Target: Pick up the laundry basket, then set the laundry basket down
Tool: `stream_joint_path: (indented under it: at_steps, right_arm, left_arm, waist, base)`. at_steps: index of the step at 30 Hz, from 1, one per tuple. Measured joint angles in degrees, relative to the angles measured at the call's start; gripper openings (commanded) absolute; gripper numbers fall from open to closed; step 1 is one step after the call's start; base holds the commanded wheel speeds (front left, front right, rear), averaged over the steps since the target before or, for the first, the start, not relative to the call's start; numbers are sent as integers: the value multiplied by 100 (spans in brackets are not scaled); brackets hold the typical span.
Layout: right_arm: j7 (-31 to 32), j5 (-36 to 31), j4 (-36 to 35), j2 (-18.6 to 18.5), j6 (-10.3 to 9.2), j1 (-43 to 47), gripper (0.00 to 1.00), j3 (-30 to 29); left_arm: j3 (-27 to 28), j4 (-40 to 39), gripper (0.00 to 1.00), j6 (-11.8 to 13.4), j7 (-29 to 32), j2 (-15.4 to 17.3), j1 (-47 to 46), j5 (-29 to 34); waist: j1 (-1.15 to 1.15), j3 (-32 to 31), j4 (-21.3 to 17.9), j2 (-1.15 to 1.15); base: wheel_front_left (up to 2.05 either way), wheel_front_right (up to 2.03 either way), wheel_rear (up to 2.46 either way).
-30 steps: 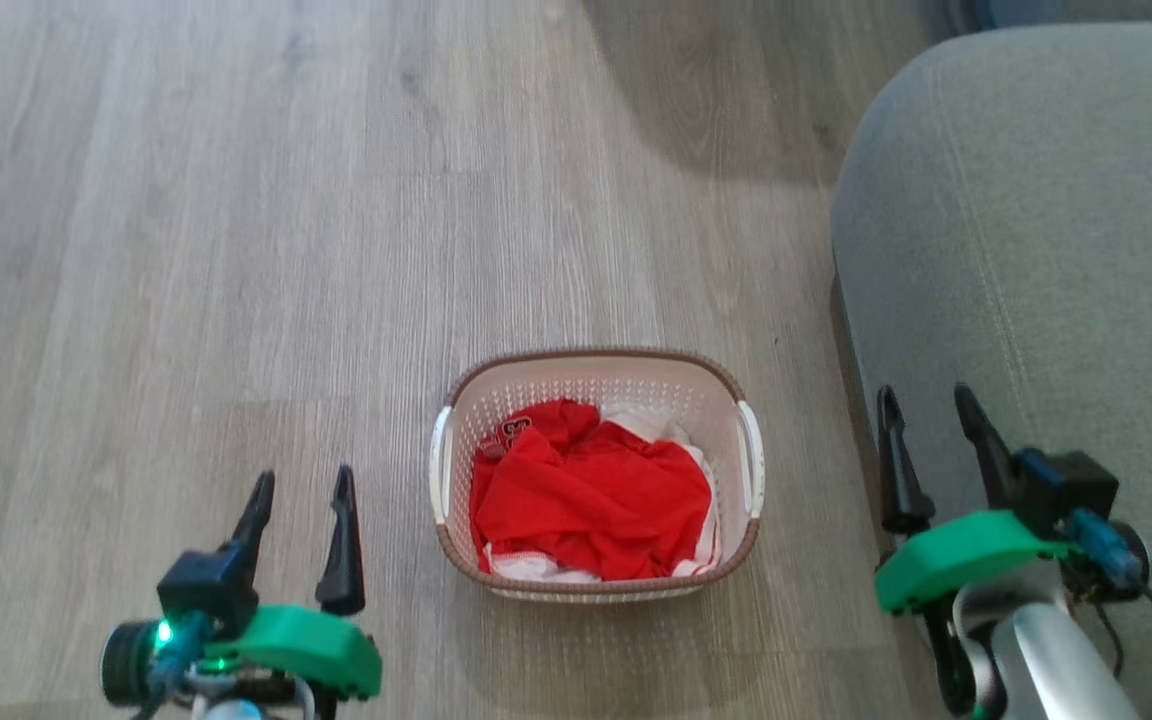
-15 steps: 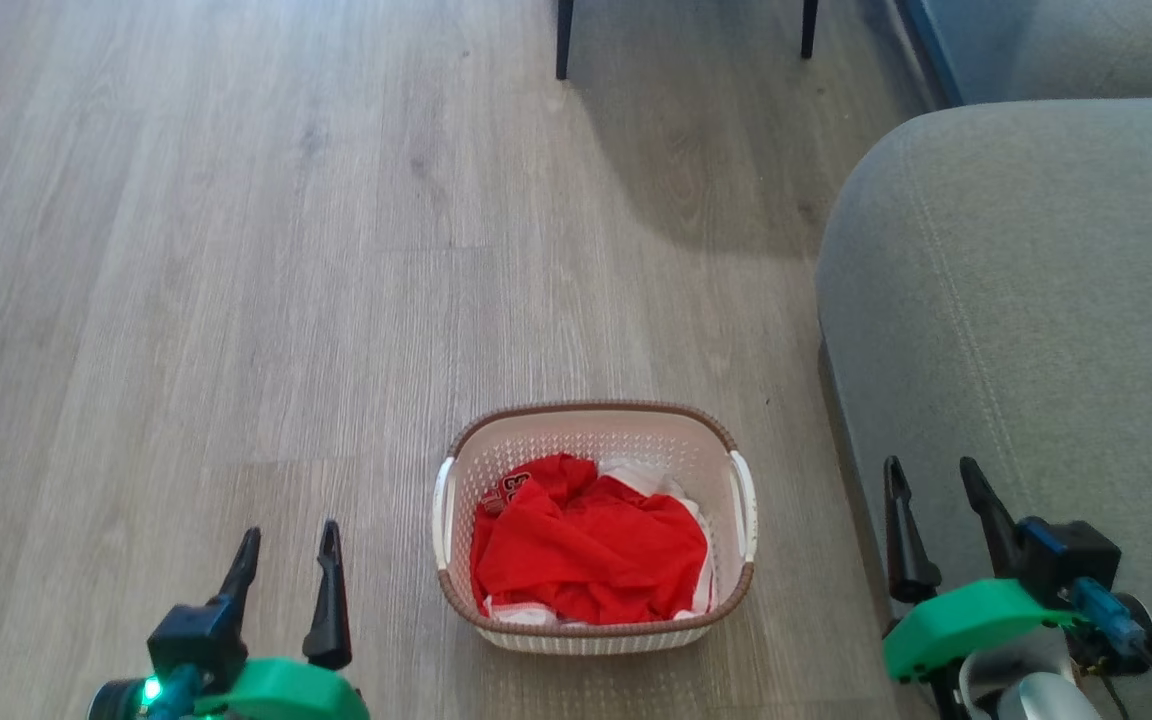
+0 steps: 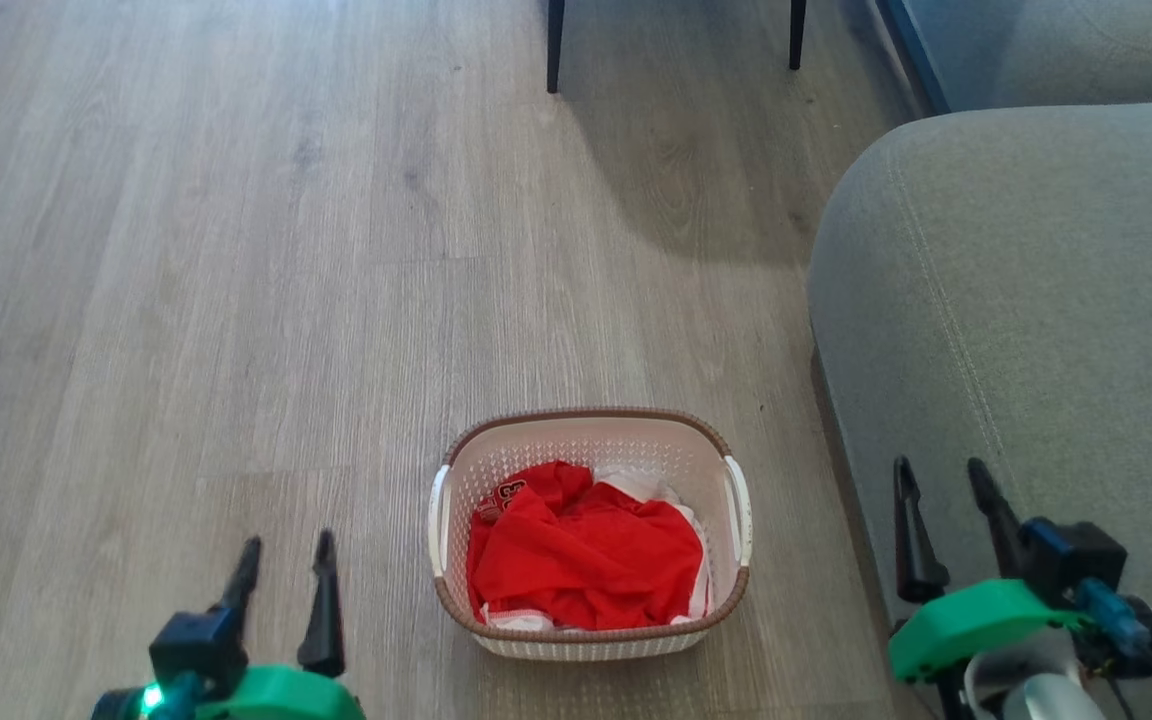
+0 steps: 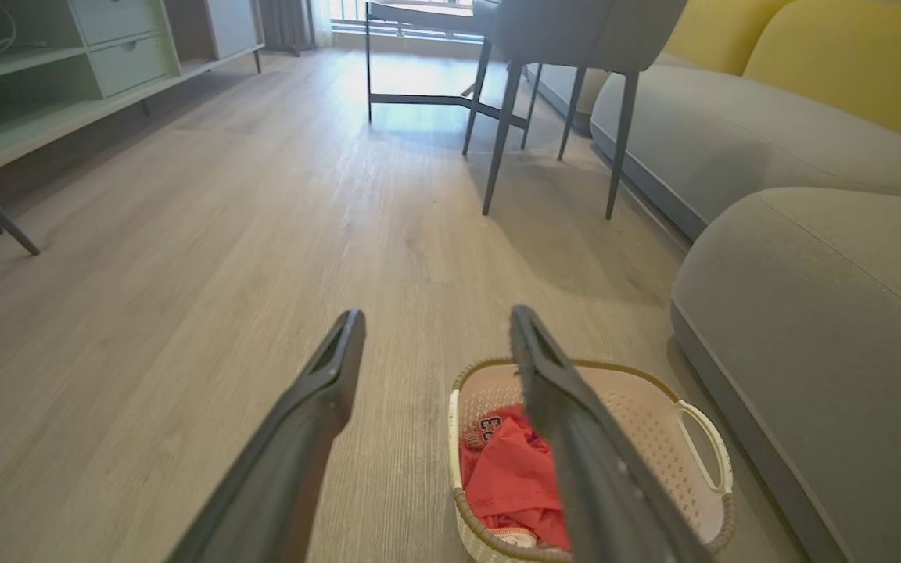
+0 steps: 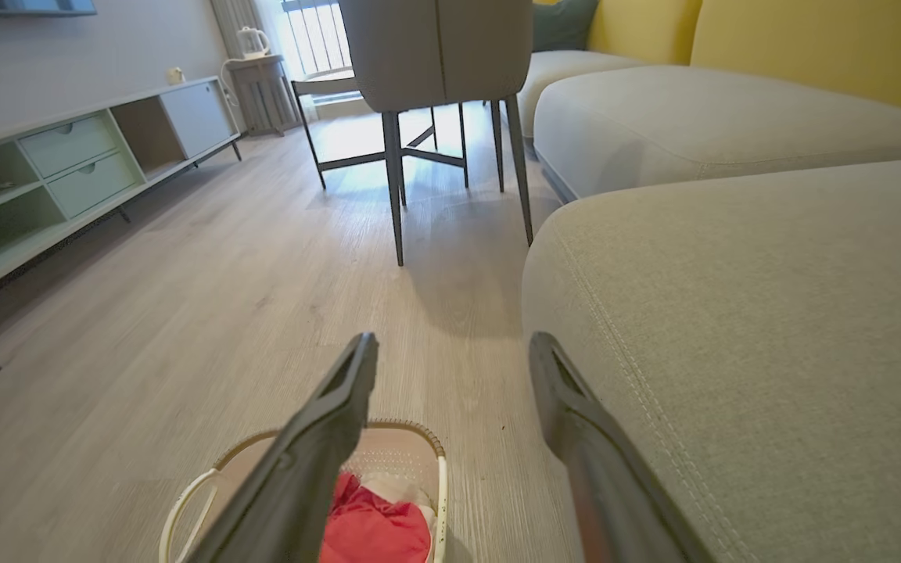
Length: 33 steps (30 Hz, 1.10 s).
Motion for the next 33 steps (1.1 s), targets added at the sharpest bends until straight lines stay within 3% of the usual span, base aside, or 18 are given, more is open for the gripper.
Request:
stream_joint_path:
  at_steps: [6,33]
  right_arm:
    - [7,41,497,29,0,185,0,19]
    - [365,1726,509,22,0,197,0,-81]
  left_arm:
    - [-38,501,0,-2,26,-1,159,-49]
    - [138,539,0,-157,417,-1,19,-1744]
  waist:
    - [0,0,-1,0]
    - [0,13,-21,0]
  base:
    - [0,0,0]
    - [0,0,0]
